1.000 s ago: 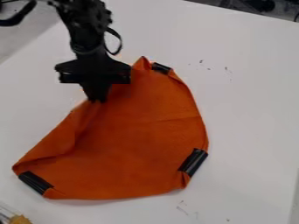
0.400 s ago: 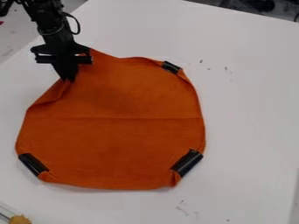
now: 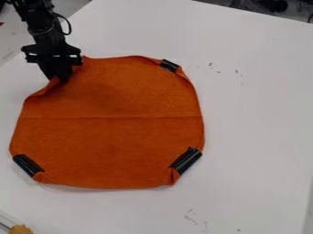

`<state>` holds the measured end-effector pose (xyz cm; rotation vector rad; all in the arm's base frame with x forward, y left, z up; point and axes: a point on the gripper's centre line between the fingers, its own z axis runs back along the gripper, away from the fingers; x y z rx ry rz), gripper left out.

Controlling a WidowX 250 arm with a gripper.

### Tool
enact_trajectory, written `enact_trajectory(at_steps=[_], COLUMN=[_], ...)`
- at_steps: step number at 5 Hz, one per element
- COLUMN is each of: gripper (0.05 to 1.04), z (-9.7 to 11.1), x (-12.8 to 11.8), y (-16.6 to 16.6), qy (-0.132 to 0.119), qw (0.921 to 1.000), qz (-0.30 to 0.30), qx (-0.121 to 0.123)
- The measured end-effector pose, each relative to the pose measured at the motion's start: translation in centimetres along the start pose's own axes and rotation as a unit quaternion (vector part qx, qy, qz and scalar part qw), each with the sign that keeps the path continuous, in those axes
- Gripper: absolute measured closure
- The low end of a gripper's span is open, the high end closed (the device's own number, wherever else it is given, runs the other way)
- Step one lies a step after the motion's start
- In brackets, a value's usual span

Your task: Unfold the cloth from the center to the top left

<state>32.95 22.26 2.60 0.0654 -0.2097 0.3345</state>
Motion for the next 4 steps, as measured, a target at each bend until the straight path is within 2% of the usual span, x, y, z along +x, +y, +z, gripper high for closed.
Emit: enact_trajectory(at_steps=[1,2,3,4], gripper=[0.241,0.073,0.077,0.083], z=[-0.2,0.1,0.0,0.0], x=[0.6,2.1,3.1,2.7], y=[1.0,2.8,3.9,3.9], qy=[-0.008,-0.034,-0.043,-0.03], qw=[0.9998,0.9983,0.9976,0.9983], qz=[-0.002,-0.01,-0.024,-0.031], qx=[0.019,0.046,0.047,0.039])
